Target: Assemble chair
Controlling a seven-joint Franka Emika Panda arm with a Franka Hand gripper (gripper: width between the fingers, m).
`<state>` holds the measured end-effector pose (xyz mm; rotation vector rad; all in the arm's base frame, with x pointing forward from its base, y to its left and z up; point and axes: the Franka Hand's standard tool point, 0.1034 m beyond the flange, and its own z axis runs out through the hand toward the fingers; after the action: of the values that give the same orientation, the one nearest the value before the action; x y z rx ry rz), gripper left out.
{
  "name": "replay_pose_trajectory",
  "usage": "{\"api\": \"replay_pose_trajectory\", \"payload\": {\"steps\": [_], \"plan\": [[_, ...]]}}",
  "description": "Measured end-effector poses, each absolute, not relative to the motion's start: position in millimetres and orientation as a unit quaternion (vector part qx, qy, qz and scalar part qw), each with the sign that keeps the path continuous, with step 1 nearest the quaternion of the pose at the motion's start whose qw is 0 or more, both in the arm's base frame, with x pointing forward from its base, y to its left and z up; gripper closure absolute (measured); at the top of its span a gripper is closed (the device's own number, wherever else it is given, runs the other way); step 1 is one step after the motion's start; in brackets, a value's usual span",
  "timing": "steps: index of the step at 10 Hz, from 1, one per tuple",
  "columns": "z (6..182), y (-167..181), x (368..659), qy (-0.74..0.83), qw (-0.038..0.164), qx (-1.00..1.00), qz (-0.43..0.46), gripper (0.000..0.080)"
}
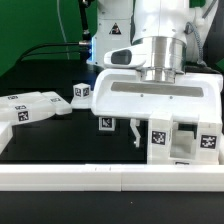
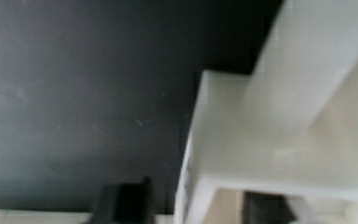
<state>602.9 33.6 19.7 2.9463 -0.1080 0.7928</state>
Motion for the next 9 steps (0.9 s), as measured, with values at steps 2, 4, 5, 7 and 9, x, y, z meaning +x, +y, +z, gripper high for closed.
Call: {"api": "replay_pose_trajectory", "payload": {"steps": [2, 4, 5, 7, 9], "plan": [[20.1, 33.1, 603.2, -0.036, 0.044, 0.964, 0.260, 0.0769], [20.2, 33.1, 603.3, -0.036, 0.044, 0.964, 0.260, 0.0769], [20.2, 33.1, 603.3, -0.036, 0.044, 0.964, 0.260, 0.0769], [22.1, 31.3, 603.9, -0.032, 0.046, 0.964, 0.261, 0.0769], [35.6, 16.0, 601.8, -0.038, 0.047, 0.964, 0.260, 0.0771]]}}
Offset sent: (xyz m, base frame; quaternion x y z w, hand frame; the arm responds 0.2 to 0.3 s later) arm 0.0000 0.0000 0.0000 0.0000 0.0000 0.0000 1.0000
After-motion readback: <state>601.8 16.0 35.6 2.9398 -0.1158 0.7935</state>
